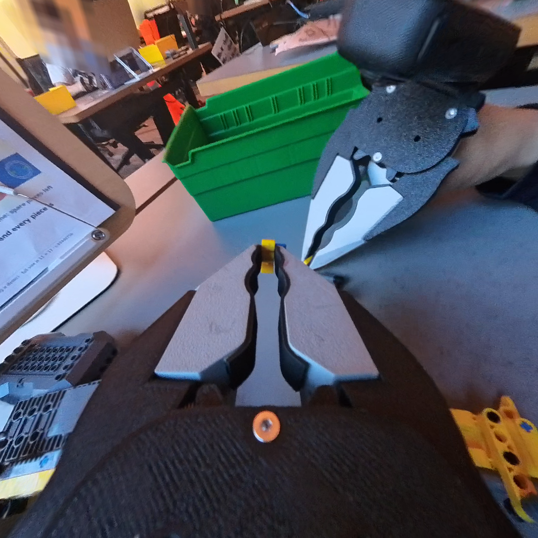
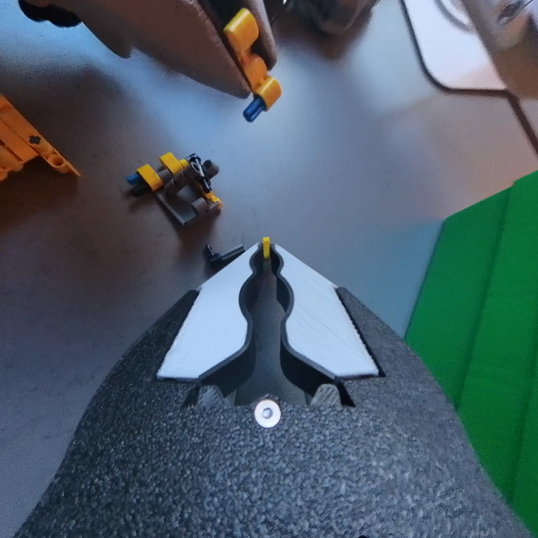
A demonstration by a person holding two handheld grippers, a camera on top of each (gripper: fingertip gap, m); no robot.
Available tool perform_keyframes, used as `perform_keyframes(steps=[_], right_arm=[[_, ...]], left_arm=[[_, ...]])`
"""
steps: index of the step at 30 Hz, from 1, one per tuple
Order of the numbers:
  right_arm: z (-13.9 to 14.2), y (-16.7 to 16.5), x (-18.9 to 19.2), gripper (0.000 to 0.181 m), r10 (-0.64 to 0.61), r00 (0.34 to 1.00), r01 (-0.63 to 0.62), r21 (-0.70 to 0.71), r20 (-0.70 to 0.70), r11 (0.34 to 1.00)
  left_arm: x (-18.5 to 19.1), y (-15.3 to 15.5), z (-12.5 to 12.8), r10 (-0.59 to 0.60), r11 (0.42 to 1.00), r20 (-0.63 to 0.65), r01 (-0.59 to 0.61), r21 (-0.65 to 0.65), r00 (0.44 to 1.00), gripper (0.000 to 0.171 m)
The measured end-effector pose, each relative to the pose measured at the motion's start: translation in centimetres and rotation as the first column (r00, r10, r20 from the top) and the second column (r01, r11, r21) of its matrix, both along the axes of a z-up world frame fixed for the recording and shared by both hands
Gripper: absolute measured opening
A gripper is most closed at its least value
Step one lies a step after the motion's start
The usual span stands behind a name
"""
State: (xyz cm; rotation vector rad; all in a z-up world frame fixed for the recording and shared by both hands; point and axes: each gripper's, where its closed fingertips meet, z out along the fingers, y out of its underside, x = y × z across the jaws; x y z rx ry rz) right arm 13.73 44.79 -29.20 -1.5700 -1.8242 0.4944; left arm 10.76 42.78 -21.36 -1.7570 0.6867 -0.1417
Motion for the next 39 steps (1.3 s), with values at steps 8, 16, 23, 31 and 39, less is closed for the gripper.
perform_keyframes(steps=[8, 16, 23, 31, 39], right_arm=[[1.1, -0.2, -0.1, 0.007, -0.022, 0.997, 0.012, -0.135, -0.074, 0.991], [4.0, -1.4, -1.1, 0.014, 0.017, 0.970, -0.070, -0.211, -0.243, 0.975], [4.8, -1.9, -1.3, 0.016, 0.033, 0.957, -0.103, -0.233, -0.289, 0.967], [3.6, -1.6, -1.3, 0.017, 0.045, 0.971, -0.087, -0.174, -0.233, 0.981], [5.6, 2.3, -0.5, 0.005, -0.117, 0.943, 0.104, -0.056, -0.311, 0.993]], left_arm=[[0.1, 0.1, -2.5, 0.009, 0.989, -0.005, -0.010, -0.145, 1.000, 0.006], [0.0, 0.0, -1.6, -0.011, 0.990, 0.087, 0.023, -0.136, 0.996, 0.005], [0.1, 0.0, -2.8, 0.001, 0.978, 0.081, 0.016, -0.210, 0.997, 0.006], [-0.4, -0.3, -5.0, 0.032, 0.932, 0.109, 0.009, -0.363, 0.994, 0.006], [-0.5, -0.2, -5.0, 0.043, 0.935, 0.103, -0.004, -0.356, 0.994, 0.004]])
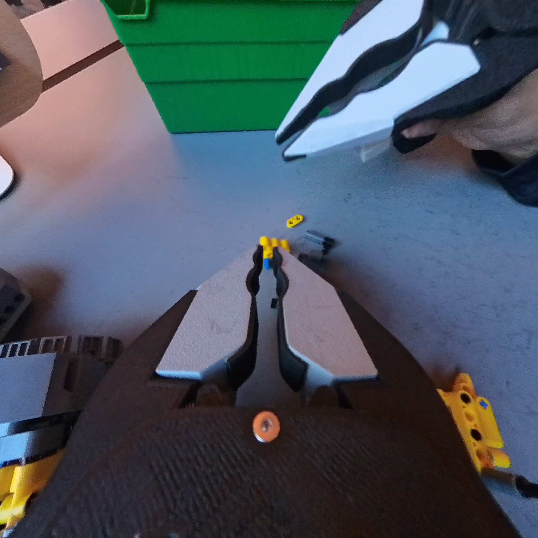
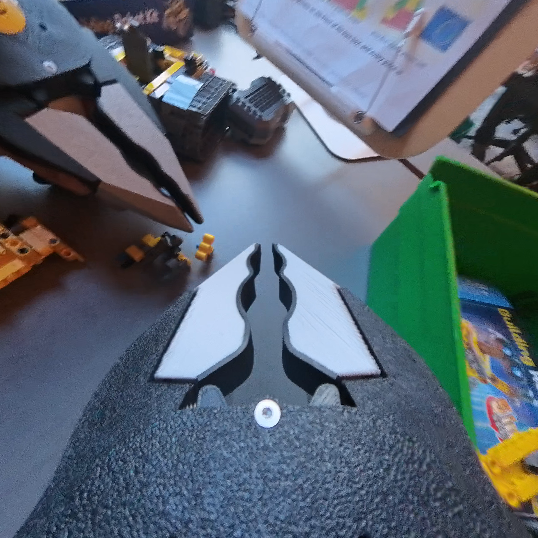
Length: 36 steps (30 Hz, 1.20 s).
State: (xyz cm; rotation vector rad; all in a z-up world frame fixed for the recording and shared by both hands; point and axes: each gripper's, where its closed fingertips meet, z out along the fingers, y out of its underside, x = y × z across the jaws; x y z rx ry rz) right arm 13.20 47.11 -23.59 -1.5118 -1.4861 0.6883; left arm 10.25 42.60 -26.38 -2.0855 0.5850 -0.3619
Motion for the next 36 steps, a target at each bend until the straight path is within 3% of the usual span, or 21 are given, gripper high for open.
perform_keyframes(steps=[4, 11, 19, 23, 31, 36], right_arm=[[-0.8, 0.6, 0.6, 0.009, -0.020, 0.999, 0.022, -0.045, 0.051, 0.999], [-4.1, -1.2, 0.2, 0.013, 0.063, 0.982, -0.039, -0.129, 0.181, 0.991], [-2.7, -3.1, -0.3, 0.020, 0.171, 0.980, -0.153, -0.162, 0.105, 0.975], [-3.7, -4.2, -0.5, 0.020, 0.218, 0.963, -0.199, -0.126, 0.158, 0.972], [-5.4, -4.3, -0.5, 0.004, 0.210, 0.945, -0.197, -0.074, 0.252, 0.978], [-3.7, -3.6, -0.7, 0.004, 0.178, 0.970, -0.169, -0.063, 0.166, 0.984]], left_arm=[[-0.1, 0.1, -0.2, 0.004, 1.000, -0.004, -0.004, -0.008, 1.000, 0.006], [0.0, 0.0, -0.3, -0.005, 1.000, -0.032, 0.005, 0.000, 0.999, 0.007], [0.2, 0.0, -0.2, -0.016, 1.000, -0.059, 0.017, 0.022, 0.998, 0.007], [0.4, 0.0, -0.3, -0.024, 0.999, -0.085, 0.026, 0.033, 0.996, 0.006], [0.1, 0.3, 0.1, 0.008, 0.999, -0.055, -0.006, 0.044, 0.998, 0.010], [-0.2, 0.4, 0.5, 0.013, 0.998, -0.056, -0.009, 0.058, 0.998, 0.022]])
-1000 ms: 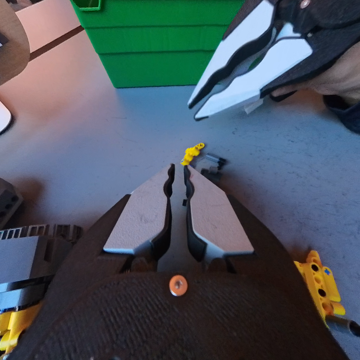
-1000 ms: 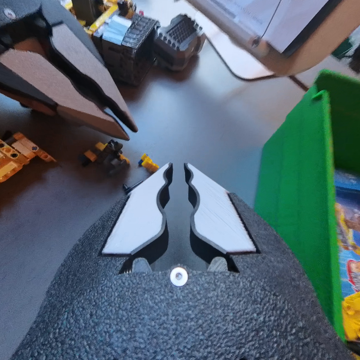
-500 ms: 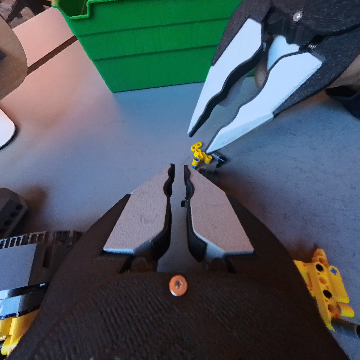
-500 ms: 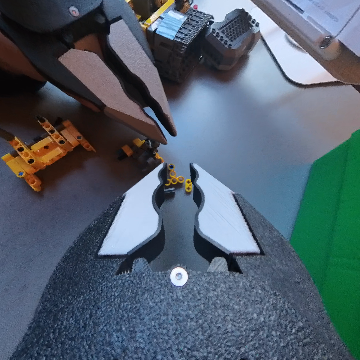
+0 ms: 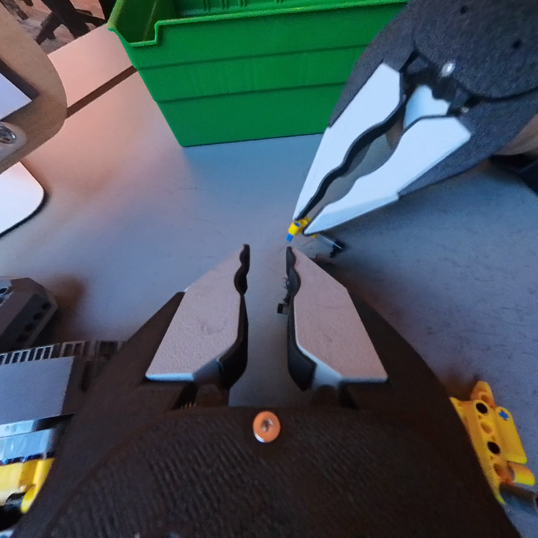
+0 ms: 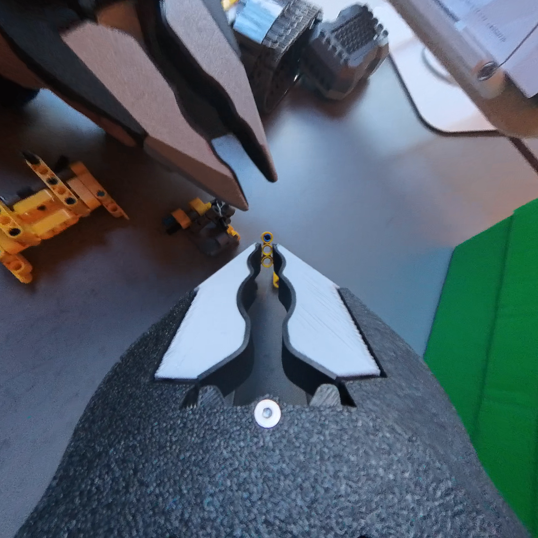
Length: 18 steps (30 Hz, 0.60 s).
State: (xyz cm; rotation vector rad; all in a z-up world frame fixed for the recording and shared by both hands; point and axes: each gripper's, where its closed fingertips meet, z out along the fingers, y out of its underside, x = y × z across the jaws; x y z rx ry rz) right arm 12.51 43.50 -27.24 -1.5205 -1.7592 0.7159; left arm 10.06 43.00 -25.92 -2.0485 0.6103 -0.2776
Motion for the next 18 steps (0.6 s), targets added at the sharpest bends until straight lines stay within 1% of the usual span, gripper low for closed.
perform_keyframes(steps=[3, 4, 7, 9, 11, 13, 16, 18], right_arm=[[1.7, 0.5, 0.0, 0.004, -0.022, 0.996, 0.022, -0.001, -0.082, 1.000], [2.1, 0.8, 0.0, 0.004, -0.031, 0.995, 0.032, 0.009, -0.097, 0.999], [2.7, 1.3, 0.1, 0.004, -0.050, 0.991, 0.054, 0.032, -0.123, 0.998], [2.6, 1.2, 0.1, 0.004, -0.047, 0.991, 0.051, 0.025, -0.121, 0.998], [2.3, 1.0, 0.0, 0.004, -0.041, 0.993, 0.045, 0.035, -0.112, 0.998], [2.1, 1.0, -0.1, 0.004, -0.037, 0.994, 0.042, 0.047, -0.101, 0.998], [2.2, 1.0, -0.1, 0.004, -0.036, 0.994, 0.042, 0.057, -0.105, 0.997], [2.5, 1.0, 0.0, 0.004, -0.038, 0.993, 0.044, 0.055, -0.116, 0.997]], left_arm=[[-0.1, 0.0, 0.2, 0.003, 1.000, -0.019, -0.003, 0.020, 1.000, 0.021], [-0.2, 0.0, 0.4, 0.010, 0.999, -0.015, -0.009, 0.032, 1.000, 0.018], [-0.4, 0.4, 1.4, 0.050, 0.995, 0.026, -0.052, 0.081, 0.998, 0.019], [0.3, 0.1, 2.1, 0.020, 0.995, 0.091, -0.029, 0.098, 0.996, 0.000], [0.7, -0.1, 2.3, -0.001, 0.995, 0.118, -0.011, 0.099, 0.993, 0.000], [0.9, -0.3, 2.4, -0.036, 0.992, 0.091, 0.025, 0.121, 0.995, 0.000], [1.4, -0.7, 3.4, -0.071, 0.986, 0.104, 0.054, 0.157, 0.992, 0.000], [1.3, -0.7, 4.0, -0.062, 0.982, 0.103, 0.042, 0.185, 0.993, 0.000]])
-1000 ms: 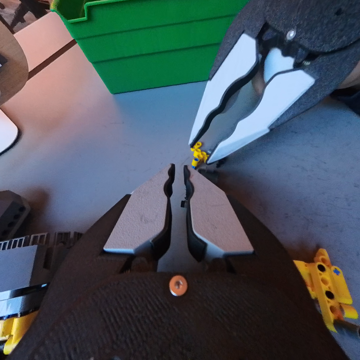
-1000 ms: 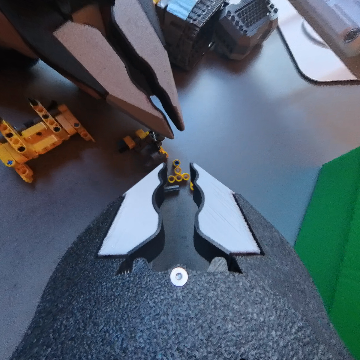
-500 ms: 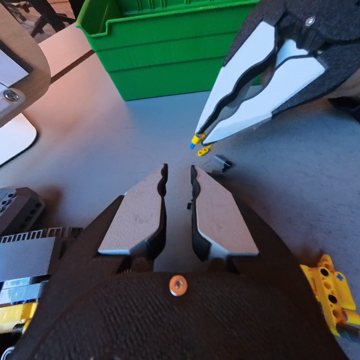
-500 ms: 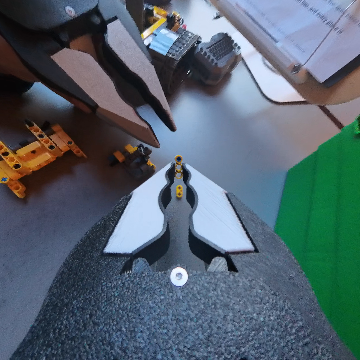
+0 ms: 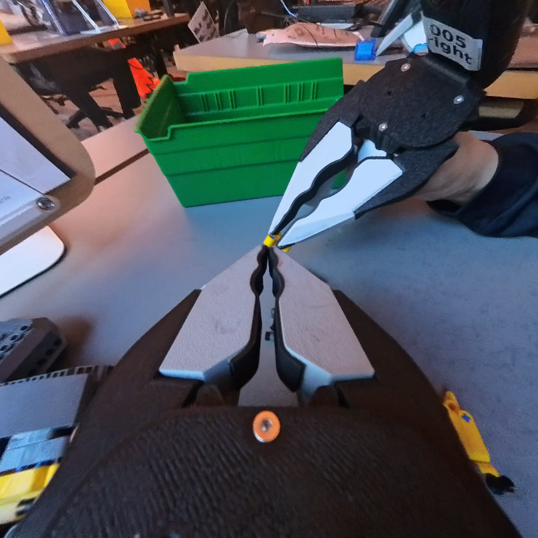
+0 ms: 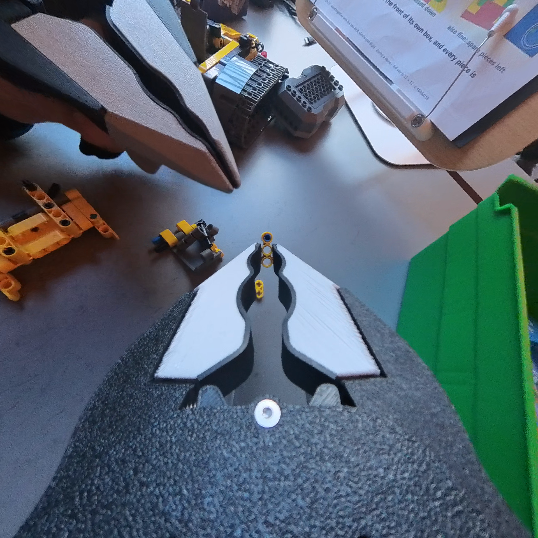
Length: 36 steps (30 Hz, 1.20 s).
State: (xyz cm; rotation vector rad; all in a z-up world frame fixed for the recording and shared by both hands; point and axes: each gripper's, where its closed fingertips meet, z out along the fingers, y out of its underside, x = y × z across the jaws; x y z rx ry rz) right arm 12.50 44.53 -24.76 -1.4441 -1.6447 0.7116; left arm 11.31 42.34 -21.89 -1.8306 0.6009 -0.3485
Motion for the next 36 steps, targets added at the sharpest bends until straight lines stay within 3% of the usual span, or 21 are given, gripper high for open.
perform_keyframes(steps=[7, 11, 15, 17, 20, 25, 29, 32, 36], right_arm=[[1.1, -0.8, 0.1, 0.004, 0.053, 0.998, -0.054, -0.006, -0.046, 0.999], [0.6, -3.2, 0.6, 0.004, 0.191, 0.982, -0.191, -0.032, 0.002, 0.981], [-0.6, -5.4, 1.6, 0.004, 0.313, 0.945, -0.314, -0.009, 0.098, 0.949], [-1.1, -5.3, 1.5, 0.004, 0.294, 0.948, -0.296, -0.007, 0.124, 0.955], [-0.6, -4.3, 0.9, 0.004, 0.233, 0.970, -0.231, -0.031, 0.075, 0.972], [1.4, -3.9, 0.6, 0.004, 0.191, 0.978, -0.206, -0.309, -0.079, 0.928], [2.9, -4.0, 0.5, 0.004, 0.159, 0.969, -0.238, -0.543, -0.190, 0.805], [3.5, -4.1, 0.5, 0.004, 0.148, 0.962, -0.261, -0.622, -0.229, 0.738], [3.1, -3.9, 0.3, 0.004, 0.132, 0.968, -0.241, -0.631, -0.215, 0.738]], left_arm=[[-0.3, -0.1, -0.1, -0.007, 1.000, -0.032, 0.007, 0.009, 0.999, 0.000], [-0.7, 0.0, 0.1, 0.015, 0.999, -0.083, -0.012, 0.034, 0.996, 0.000], [0.6, -1.8, -0.8, -0.137, 0.988, -0.074, 0.130, -0.088, 0.988, 0.004], [1.2, -2.6, -1.1, -0.192, 0.976, -0.088, 0.181, -0.120, 0.977, 0.010], [1.2, -2.5, -1.7, -0.179, 0.981, -0.176, 0.163, -0.103, 0.968, 0.017], [1.1, -1.9, -1.0, -0.144, 0.989, -0.241, 0.146, -0.009, 0.960, 0.018], [1.8, -2.0, -0.1, -0.133, 0.981, -0.305, 0.169, 0.097, 0.943, 0.015], [1.3, -1.2, -0.2, -0.056, 0.985, -0.343, 0.107, 0.134, 0.938, 0.019], [1.1, -1.0, -0.2, -0.018, 0.978, -0.407, 0.100, 0.181, 0.913, 0.022]])
